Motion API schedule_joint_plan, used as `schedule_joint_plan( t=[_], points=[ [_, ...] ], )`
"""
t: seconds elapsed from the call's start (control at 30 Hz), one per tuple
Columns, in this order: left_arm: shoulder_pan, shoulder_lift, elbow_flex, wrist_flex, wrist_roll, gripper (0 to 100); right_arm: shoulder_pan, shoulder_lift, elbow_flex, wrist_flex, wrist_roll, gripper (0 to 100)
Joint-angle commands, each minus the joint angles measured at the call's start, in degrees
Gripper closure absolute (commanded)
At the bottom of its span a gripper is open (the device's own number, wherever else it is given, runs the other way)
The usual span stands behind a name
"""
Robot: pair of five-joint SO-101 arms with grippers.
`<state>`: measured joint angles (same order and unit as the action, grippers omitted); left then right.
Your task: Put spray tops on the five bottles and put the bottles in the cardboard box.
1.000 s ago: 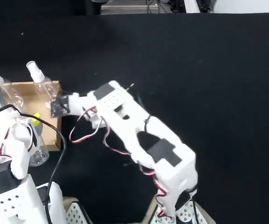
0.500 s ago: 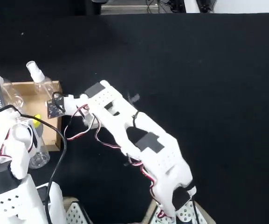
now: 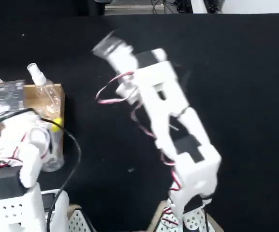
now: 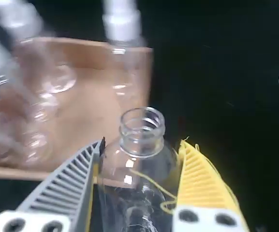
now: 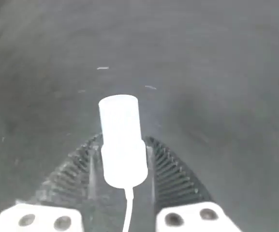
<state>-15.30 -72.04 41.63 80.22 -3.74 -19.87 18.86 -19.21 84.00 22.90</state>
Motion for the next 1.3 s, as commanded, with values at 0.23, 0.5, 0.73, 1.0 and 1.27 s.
schedule_joint_plan(
  t=[0.23, 0.5, 0.73, 1.0, 1.27],
  points=[
    [17.2, -0.8, 6.4, -18.0, 0.1, 97, 5.3, -23.6, -3.6, 0.5, -13.5, 98.7],
    [20.4, -0.8, 21.5, -41.8, 0.1, 97, 3.9, -38.8, -3.7, -0.8, -18.5, 98.7],
    [20.4, -0.8, 34.1, -62.2, 0.4, 97, 3.3, -45.5, -3.6, -12.6, -24.4, 98.6],
    [25.7, -0.8, 47.7, -95.5, 0.4, 97, 3.3, -48.0, -3.6, -24.2, -31.3, 98.6],
    [34.0, -0.8, 56.0, -118.7, 0.1, 97, -0.4, -48.4, -3.7, -27.5, -31.2, 98.7]
  ],
)
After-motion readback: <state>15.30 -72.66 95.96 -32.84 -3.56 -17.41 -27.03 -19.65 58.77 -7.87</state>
